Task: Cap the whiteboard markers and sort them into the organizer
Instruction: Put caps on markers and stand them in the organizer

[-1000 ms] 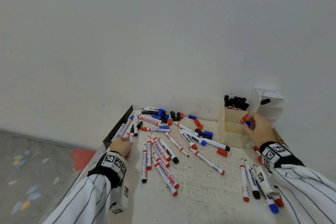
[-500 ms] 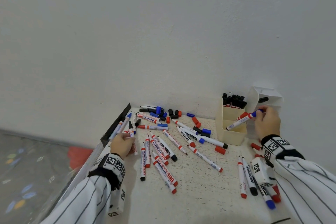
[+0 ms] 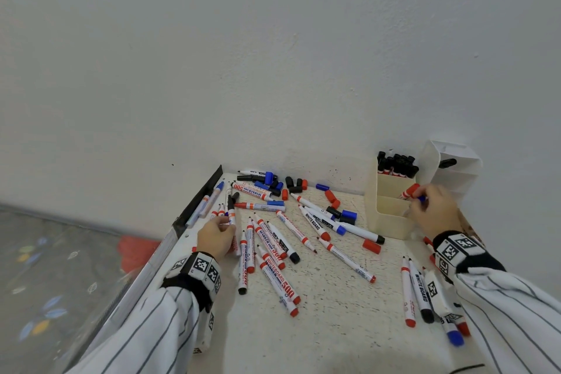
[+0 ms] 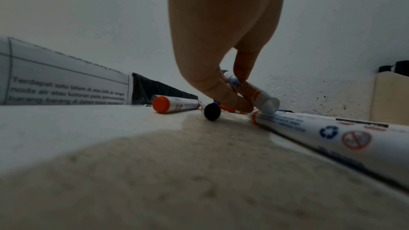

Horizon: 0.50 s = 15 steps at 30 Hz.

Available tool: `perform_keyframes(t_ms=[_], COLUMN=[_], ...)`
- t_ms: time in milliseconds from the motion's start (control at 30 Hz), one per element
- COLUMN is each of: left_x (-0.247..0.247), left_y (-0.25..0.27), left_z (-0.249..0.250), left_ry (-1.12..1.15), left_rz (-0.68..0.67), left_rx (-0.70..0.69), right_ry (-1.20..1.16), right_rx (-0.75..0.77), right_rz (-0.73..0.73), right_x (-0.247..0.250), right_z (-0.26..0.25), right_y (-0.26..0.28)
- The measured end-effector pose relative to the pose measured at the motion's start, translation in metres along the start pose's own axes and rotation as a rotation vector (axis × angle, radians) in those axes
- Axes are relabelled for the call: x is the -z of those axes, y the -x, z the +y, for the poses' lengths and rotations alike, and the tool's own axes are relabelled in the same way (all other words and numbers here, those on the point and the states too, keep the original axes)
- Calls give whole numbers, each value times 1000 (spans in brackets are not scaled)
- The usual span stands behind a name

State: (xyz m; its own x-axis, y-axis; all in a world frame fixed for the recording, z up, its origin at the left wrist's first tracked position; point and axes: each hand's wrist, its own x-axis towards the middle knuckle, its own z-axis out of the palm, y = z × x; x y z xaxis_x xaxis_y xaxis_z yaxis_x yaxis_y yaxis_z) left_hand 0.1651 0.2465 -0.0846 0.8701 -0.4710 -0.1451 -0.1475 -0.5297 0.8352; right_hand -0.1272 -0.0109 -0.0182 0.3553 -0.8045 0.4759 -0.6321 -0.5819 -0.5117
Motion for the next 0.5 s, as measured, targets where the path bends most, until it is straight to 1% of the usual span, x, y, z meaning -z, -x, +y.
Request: perform_keyframes(t_ms=[200, 267, 333, 400, 500], left_x=[-1, -2, -3, -3, -2], left_y=[3, 3, 3, 3, 4], left_z=[1, 1, 1, 2, 3], left_ry=[-13, 2, 4, 12, 49], left_rz=[5, 7, 12, 38, 75], left_rx=[6, 17, 20, 20, 16], right_ry=[15, 101, 216, 271, 228], right_rx=[-86, -136, -179, -169, -57], right_rz=[-38, -84, -91, -35, 61], right_x=[-6, -4, -2, -3, -10], right_z=[-3, -8, -15, -21, -34], right_y=[-1, 0, 0, 0, 3])
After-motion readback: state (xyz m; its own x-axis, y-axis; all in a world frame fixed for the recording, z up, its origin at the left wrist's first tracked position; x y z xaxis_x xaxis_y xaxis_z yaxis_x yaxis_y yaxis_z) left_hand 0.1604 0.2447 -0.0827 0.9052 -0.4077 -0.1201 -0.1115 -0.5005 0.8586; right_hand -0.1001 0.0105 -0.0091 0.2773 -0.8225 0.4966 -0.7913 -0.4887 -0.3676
